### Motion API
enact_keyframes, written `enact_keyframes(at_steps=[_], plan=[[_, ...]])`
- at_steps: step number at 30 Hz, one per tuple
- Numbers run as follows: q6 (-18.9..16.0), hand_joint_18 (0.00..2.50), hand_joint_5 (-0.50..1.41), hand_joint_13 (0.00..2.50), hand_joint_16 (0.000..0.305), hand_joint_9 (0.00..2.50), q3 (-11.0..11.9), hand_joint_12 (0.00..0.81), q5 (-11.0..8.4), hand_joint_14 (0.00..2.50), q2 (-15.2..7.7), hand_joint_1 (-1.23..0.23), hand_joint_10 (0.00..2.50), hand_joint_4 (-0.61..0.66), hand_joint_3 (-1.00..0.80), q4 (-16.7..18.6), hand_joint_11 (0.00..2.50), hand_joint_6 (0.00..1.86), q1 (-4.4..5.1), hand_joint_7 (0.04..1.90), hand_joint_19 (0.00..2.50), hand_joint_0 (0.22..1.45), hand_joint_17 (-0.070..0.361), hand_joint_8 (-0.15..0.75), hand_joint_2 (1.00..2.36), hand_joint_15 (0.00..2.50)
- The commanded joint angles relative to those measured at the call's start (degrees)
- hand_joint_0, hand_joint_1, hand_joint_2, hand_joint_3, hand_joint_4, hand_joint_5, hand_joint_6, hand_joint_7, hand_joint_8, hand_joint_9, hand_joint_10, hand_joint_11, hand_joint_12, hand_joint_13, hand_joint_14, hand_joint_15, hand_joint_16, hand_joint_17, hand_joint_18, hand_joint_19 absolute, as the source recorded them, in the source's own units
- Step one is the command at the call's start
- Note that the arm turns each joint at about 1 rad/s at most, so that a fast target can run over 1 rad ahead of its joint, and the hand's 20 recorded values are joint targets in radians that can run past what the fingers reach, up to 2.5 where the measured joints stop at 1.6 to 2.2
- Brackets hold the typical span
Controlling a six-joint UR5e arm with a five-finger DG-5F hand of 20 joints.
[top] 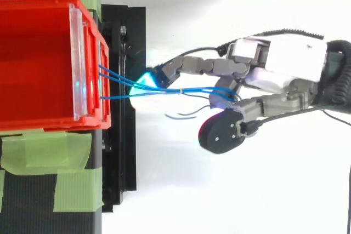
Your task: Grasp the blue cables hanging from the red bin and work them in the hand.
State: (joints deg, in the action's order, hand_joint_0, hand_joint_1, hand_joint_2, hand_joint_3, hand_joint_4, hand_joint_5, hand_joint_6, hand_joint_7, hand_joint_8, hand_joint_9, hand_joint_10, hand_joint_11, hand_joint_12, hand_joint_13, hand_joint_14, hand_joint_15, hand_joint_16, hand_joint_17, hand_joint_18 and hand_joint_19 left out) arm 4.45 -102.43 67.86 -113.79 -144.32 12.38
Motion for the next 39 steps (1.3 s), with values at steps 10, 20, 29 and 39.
enact_keyframes(at_steps=[10,20,29,39], plan=[[0.6,1.43,0.24,0.94,0.05,0.68,4.1,0.404,2.36,2.5,8.3,-0.56,2.5,0.31,-1.0,-22.6,1.85,0.01,-0.43,1.07,1.87,0.85,0.112,0.314,1.0,1.42],[-1.6,1.38,0.22,0.92,0.052,0.72,4.1,0.407,-1.86,2.5,8.9,-0.57,2.5,0.31,-1.0,-22.8,1.72,0.01,-0.87,1.03,1.69,0.82,0.117,0.324,1.0,1.41],[-3.6,1.38,0.25,0.92,0.051,0.71,4.2,0.398,-2.47,2.5,5.9,-0.57,2.5,0.32,-1.0,-20.6,1.84,0.01,-1.22,1.07,1.65,0.82,0.114,0.316,1.0,1.39],[-3.4,1.41,0.32,0.93,0.049,0.7,10.4,0.392,-2.56,2.5,5.8,-0.59,2.5,0.29,-0.97,-27.2,1.88,0.01,-1.31,1.16,1.68,0.85,0.11,0.314,1.0,1.4]])
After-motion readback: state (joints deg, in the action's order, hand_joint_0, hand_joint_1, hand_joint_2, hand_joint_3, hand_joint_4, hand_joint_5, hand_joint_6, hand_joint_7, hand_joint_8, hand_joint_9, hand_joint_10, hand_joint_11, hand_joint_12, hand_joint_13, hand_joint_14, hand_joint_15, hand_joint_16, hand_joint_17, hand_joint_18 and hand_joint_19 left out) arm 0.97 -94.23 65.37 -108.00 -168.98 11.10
